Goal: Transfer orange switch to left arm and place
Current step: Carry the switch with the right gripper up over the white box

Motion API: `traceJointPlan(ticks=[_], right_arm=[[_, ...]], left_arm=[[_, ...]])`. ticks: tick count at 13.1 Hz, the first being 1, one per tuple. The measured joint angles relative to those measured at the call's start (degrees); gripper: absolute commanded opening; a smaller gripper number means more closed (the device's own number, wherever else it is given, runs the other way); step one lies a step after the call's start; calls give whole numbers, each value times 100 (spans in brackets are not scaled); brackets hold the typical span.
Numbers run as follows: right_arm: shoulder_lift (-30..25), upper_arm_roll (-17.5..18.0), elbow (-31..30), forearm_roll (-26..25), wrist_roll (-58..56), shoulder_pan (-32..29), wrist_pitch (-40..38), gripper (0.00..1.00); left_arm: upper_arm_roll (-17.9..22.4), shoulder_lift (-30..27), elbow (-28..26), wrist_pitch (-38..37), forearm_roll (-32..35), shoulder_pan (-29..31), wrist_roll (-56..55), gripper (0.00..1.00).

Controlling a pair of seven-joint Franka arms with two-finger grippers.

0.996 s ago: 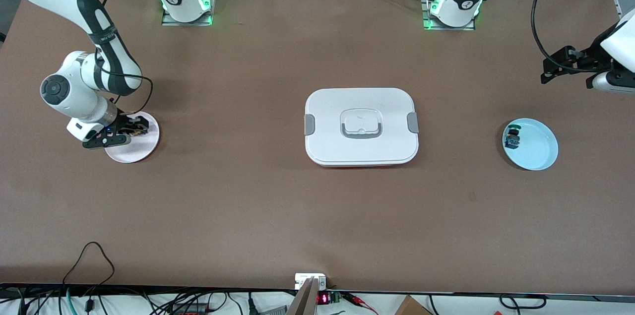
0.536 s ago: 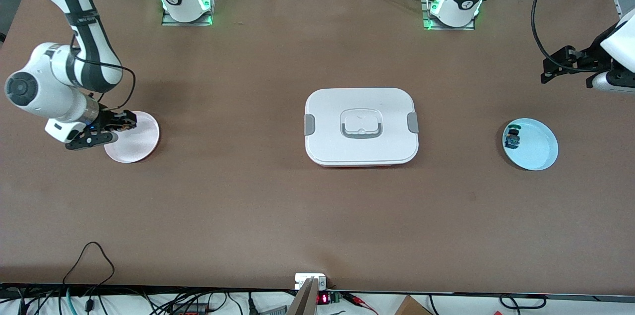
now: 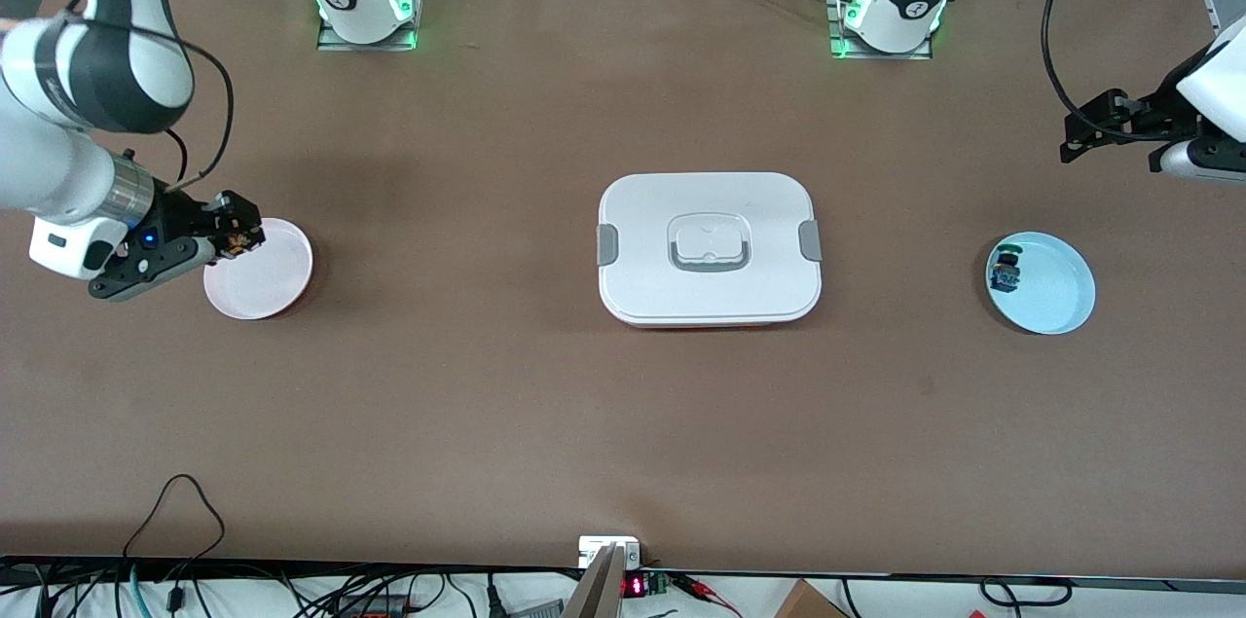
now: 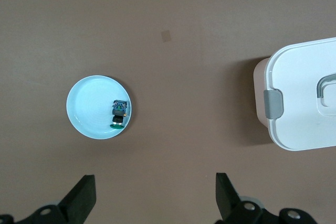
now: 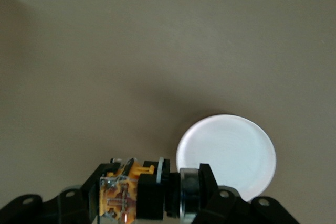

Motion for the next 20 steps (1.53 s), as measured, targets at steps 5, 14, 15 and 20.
traceJointPlan(ticks=[5, 14, 15, 20], right_arm=[[-374, 232, 625, 611, -79, 512, -665, 0], [-557, 1000, 937, 3581, -1818, 668, -486, 0], [-527, 1021, 938, 3929, -2190, 668, -480, 0], [-50, 1169, 867, 5943, -4957, 838, 11, 0]], left_arm=[[-1, 0, 0, -19, 0, 0, 0, 100], [-26, 22, 73, -19, 0, -32, 0, 100], [-13, 21, 164, -24, -9, -19, -1, 100], [29, 165, 311, -378, -800, 34, -3, 100]])
